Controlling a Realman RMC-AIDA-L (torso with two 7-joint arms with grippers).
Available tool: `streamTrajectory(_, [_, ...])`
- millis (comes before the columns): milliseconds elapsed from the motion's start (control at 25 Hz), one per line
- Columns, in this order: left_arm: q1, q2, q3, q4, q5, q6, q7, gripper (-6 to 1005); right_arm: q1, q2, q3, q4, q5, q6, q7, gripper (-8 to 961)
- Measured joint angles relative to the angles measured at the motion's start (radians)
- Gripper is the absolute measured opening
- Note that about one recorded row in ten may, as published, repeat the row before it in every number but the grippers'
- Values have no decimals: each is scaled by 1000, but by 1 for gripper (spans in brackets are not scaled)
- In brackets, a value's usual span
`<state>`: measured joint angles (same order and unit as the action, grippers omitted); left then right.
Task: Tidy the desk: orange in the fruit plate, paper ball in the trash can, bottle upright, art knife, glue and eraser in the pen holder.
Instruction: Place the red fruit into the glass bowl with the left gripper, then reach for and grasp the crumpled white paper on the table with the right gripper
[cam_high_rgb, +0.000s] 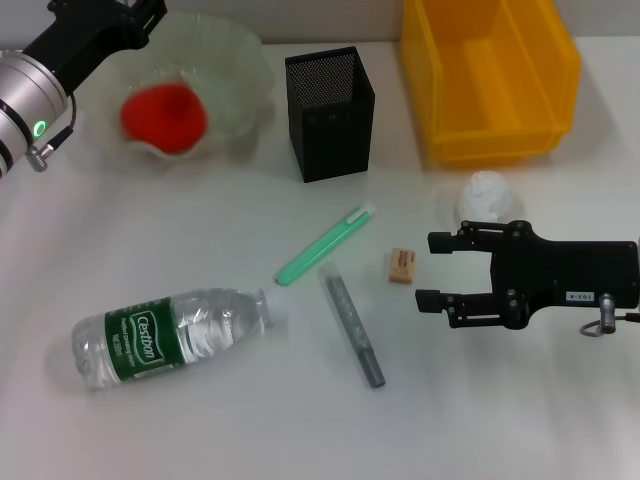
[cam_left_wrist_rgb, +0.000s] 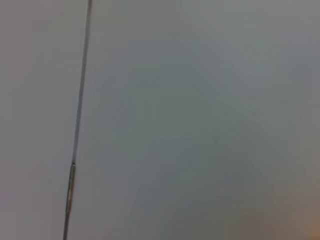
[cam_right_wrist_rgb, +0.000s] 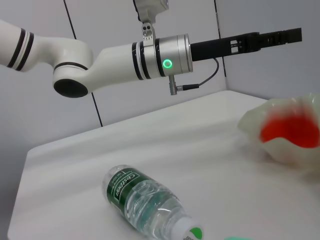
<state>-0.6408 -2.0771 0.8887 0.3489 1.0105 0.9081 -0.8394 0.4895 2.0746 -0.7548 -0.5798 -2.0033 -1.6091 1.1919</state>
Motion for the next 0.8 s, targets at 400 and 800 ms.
streamTrajectory(400, [47,17,59,41,38,210,-204,728,2,1,4,0,0,12,-2,776])
streamTrajectory(800, [157,71,149,251,382,691,-465,807,5,-1,9,0,0,14,-1,776])
